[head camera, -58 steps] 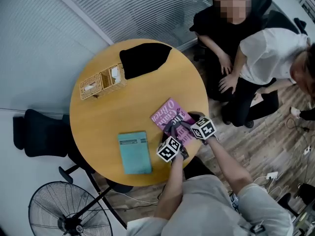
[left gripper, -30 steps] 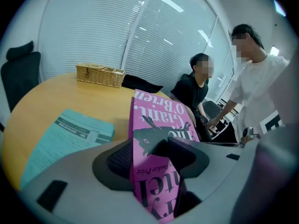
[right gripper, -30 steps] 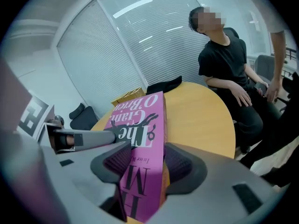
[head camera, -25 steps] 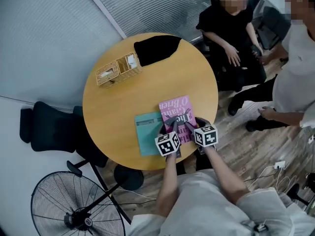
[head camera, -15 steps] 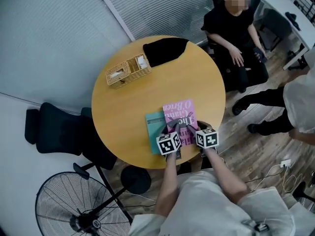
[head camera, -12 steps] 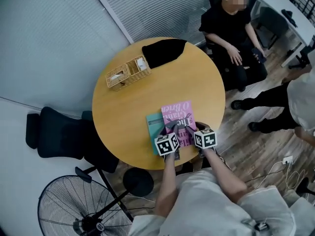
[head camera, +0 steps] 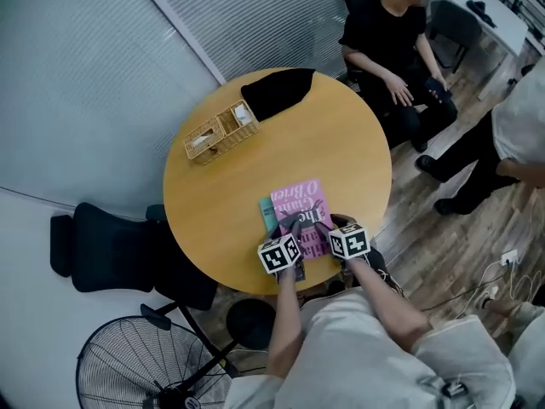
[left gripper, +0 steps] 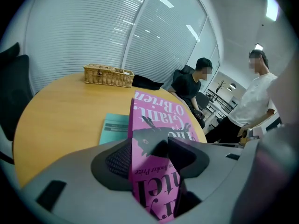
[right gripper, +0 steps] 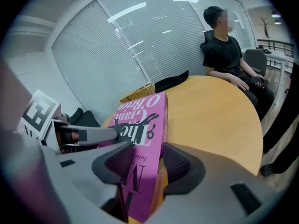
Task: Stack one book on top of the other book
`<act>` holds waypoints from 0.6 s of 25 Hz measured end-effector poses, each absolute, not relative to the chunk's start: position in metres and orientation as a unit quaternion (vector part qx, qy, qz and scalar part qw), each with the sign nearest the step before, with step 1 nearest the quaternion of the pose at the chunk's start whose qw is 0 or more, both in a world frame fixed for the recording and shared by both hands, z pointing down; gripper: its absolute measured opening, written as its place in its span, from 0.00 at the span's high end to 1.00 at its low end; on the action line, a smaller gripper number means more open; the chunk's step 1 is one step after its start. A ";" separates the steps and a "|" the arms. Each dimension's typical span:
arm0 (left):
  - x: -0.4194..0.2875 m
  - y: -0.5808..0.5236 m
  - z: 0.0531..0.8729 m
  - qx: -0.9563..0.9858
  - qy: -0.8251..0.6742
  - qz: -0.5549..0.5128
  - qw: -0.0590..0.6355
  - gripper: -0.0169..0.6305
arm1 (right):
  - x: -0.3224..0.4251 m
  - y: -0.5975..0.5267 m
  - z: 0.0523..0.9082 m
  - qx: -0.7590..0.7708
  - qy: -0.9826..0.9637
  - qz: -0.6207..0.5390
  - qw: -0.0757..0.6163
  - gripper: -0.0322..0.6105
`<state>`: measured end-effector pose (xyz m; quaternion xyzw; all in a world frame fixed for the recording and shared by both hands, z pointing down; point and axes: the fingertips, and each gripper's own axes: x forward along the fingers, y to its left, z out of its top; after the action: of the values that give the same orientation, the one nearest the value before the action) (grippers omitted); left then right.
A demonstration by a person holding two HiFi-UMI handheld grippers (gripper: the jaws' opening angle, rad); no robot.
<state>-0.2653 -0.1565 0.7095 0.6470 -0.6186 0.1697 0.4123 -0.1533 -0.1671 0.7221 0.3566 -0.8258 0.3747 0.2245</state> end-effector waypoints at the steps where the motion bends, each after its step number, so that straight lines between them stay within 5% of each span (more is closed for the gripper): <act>1: -0.270 -0.154 0.710 0.647 -0.618 0.169 0.413 0.60 | -0.158 -0.165 0.723 0.355 -0.827 0.374 0.224 0.63; 15: -0.321 -0.137 0.730 0.635 -0.615 0.158 0.440 0.60 | -0.206 -0.149 0.739 0.333 -0.829 0.381 0.238 0.63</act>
<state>-0.3206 -0.1367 0.7300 0.6349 -0.6151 0.1579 0.4401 -0.2064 -0.1487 0.7391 0.3334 -0.8289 0.3808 0.2381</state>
